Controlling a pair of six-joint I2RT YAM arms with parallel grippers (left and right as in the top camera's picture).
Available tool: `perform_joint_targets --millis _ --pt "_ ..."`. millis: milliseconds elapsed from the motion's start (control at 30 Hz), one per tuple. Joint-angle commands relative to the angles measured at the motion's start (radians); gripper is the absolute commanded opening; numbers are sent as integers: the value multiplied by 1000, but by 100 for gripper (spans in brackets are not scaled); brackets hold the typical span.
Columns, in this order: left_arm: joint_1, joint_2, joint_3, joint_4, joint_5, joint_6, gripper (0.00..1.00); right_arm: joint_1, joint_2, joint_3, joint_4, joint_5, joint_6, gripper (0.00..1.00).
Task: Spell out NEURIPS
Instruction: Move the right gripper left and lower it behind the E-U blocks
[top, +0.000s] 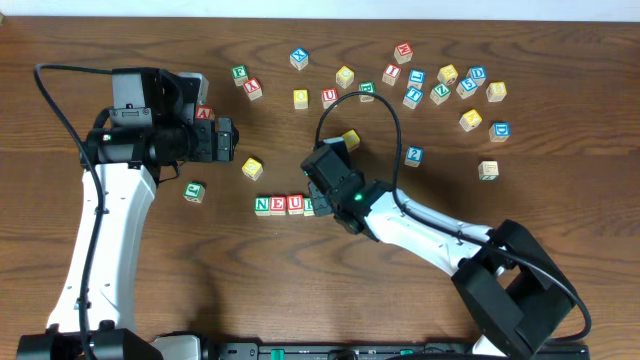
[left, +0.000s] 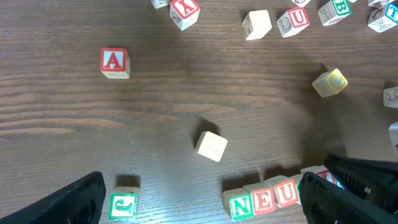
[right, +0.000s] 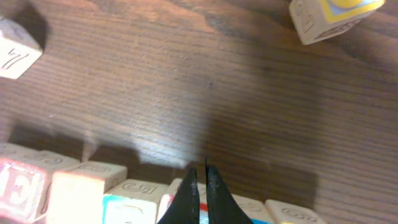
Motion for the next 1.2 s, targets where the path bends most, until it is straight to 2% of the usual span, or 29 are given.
perform_joint_targets --millis 0,1167 --pt "2 1 22 0 15 21 98 26 -22 11 -2 -2 -7 1" --pt "2 1 22 0 15 21 98 31 30 11 28 63 16 1"
